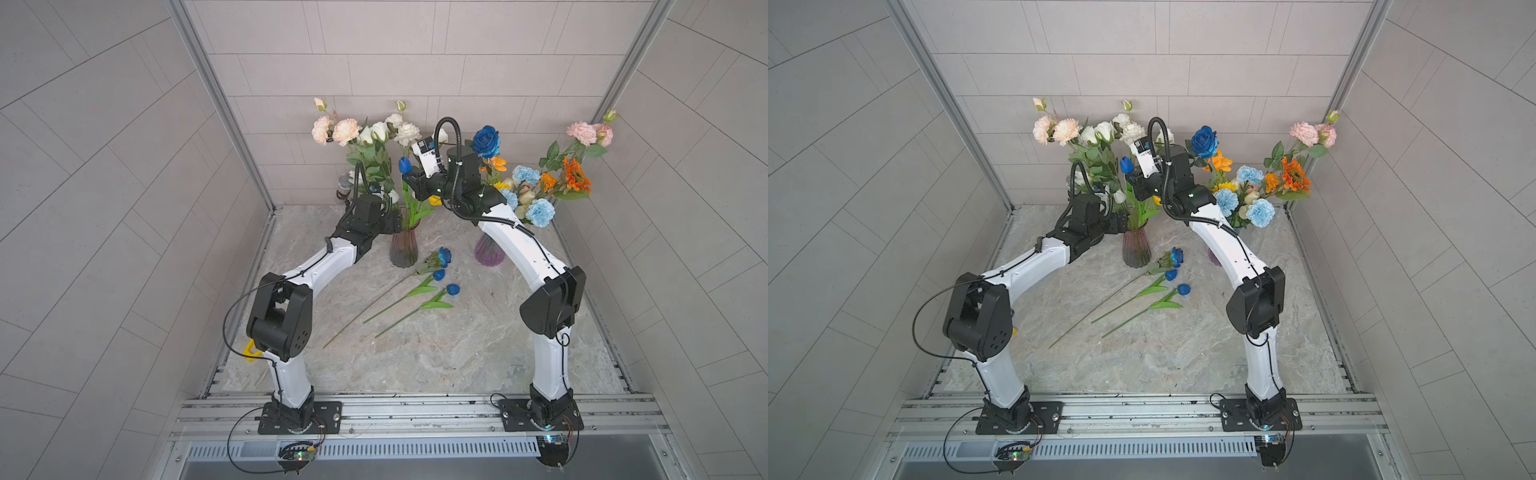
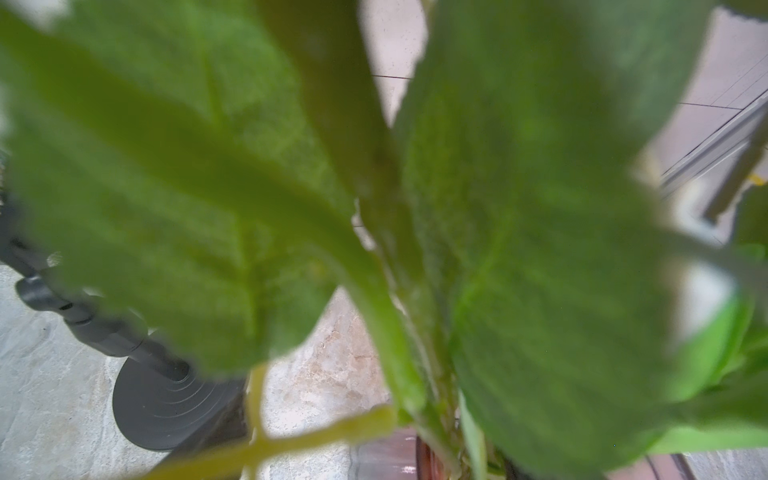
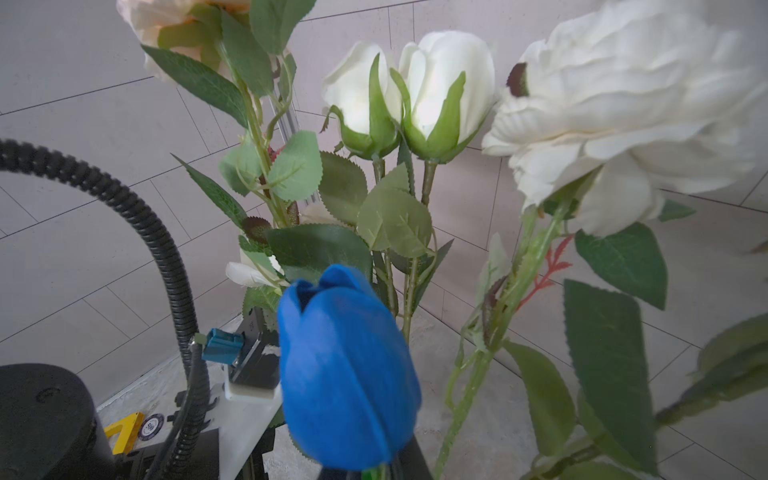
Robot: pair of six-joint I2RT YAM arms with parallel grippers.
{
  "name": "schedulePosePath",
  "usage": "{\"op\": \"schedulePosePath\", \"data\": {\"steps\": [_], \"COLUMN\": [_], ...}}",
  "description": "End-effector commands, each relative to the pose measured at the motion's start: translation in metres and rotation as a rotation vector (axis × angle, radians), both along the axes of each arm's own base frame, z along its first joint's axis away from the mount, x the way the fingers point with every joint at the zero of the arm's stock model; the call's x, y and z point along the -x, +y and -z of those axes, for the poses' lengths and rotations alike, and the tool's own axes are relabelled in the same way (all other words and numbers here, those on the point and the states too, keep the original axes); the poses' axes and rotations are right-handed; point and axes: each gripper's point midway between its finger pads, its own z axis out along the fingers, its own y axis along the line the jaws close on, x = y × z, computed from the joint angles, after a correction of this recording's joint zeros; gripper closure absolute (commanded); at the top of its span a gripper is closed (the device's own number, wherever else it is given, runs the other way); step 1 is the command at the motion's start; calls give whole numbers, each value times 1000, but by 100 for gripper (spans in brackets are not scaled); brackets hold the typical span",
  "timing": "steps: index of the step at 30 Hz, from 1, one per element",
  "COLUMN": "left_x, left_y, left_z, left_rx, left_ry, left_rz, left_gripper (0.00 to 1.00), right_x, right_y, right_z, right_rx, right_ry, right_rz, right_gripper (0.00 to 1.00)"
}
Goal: Pick out blue flowers from the vase
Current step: Pick up the flower from the vase, then place the flower at the center of the board.
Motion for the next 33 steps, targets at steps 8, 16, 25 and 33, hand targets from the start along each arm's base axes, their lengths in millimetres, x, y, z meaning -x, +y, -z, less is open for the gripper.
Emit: {"op": "schedulePosePath", "data": {"steps": [8,16,25,33], "left_x": [5,7,11,26], "left_y": [8,9,11,14], "left_z": [-17,-39,-65,-98], "left_rx": [-7,-7,4,12], "left_ry": [-16,-54,-99,-150], "left_rz": [-19,-15,-14,7], "left_gripper": [6,7,6,6], "right_x": [32,76,128,158], "right_y": [-16,-42,-76,-101], "right_z": [-90,-161,-191,-159], "right_rx": [-55,-116,-192,-321], "right_ry": [-192,-323,-360,-249], "right_rz": [14,60,127,185], "right_gripper": [87,88,88,88]}}
